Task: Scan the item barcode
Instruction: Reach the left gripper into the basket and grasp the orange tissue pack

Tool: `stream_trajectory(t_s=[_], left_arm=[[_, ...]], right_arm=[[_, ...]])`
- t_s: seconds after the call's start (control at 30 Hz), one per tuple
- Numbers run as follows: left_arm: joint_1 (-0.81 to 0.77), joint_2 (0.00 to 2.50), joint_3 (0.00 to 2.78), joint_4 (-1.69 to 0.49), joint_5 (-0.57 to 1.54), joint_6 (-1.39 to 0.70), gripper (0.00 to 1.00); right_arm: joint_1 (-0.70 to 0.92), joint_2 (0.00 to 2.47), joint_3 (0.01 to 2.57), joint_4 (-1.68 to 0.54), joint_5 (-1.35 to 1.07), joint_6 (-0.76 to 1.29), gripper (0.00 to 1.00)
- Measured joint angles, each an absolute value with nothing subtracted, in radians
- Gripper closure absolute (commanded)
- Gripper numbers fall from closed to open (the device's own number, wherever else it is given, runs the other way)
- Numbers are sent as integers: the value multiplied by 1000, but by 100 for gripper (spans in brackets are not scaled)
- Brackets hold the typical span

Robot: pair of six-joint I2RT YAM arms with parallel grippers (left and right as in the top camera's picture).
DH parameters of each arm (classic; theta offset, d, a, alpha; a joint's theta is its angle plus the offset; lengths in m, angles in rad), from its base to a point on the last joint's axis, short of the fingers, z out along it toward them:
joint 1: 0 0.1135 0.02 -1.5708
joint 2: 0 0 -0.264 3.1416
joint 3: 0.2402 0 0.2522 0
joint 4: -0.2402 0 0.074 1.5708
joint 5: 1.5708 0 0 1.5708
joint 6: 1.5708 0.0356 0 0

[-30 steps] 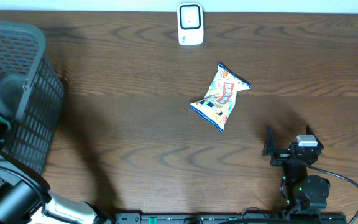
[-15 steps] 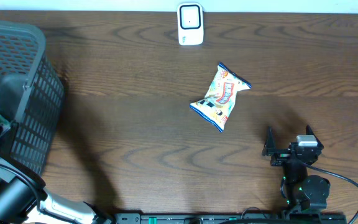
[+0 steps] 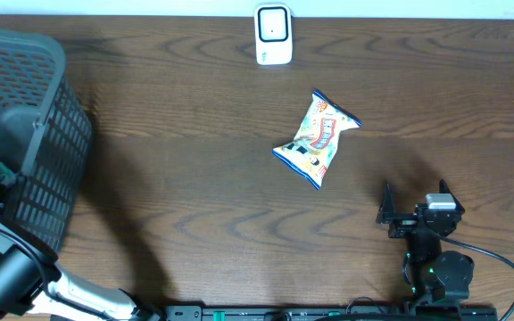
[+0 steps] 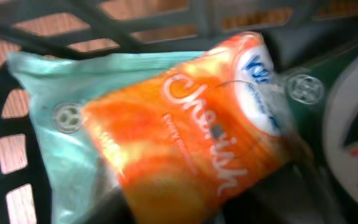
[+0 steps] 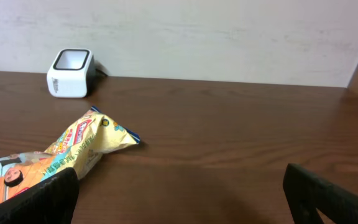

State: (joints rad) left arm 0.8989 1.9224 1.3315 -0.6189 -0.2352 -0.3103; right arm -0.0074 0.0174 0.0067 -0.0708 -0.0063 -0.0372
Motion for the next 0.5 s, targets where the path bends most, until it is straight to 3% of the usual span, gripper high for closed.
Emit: stream_trajectory(t_s=[0.27,0.5], left_arm=[[915,1877,1332,-625,-229,-306,92],[915,1629,1332,-624,-152,-337,93]], right_arm=[[-7,17,7,-71,-6,-37,1],[-7,17,7,-71,-6,-37,1]])
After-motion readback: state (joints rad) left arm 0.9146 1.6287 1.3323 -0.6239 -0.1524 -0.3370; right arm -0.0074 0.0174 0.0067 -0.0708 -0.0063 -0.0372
